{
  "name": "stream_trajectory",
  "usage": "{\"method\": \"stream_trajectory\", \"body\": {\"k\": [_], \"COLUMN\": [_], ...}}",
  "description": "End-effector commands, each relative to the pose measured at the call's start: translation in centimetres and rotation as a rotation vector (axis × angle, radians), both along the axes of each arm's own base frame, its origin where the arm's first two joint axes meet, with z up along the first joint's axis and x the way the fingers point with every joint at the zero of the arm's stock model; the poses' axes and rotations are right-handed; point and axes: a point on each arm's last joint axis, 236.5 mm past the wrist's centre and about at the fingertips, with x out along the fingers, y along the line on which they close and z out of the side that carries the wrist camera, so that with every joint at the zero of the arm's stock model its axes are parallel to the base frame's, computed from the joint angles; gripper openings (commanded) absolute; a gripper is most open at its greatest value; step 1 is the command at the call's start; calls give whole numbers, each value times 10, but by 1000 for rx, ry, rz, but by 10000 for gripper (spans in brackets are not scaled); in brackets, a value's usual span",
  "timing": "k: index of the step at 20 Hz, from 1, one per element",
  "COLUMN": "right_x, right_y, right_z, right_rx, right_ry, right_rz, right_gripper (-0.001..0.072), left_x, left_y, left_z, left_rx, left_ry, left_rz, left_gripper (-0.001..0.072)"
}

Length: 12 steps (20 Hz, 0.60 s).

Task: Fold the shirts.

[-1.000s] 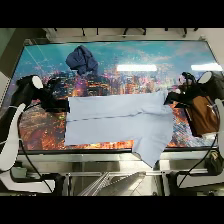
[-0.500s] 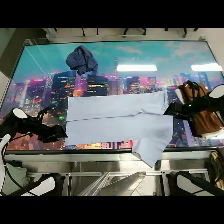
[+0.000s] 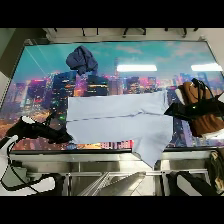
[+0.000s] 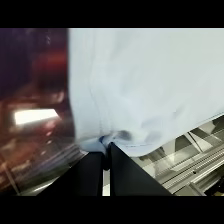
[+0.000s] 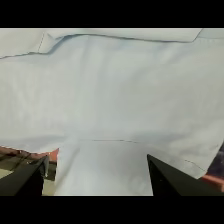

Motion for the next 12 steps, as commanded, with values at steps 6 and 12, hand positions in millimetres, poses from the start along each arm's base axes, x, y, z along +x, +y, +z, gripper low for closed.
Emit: {"method": "stream_trajectory", "body": {"k": [6, 12], "right_x": [-62, -117], "right_y": [-49, -22], "right_z": [-64, -138], "right_rx": [-15, 156], "right_ry": [194, 346], "right_rz": [-161, -312], "right_gripper": [700, 700], "left_x": [-6, 18], "left_y": [16, 32], "left_z": [23, 66], "left_rx": [104, 119], "left_ry": [-51, -230], "left_rz": [-25, 115], "left_gripper": [13, 13]}}
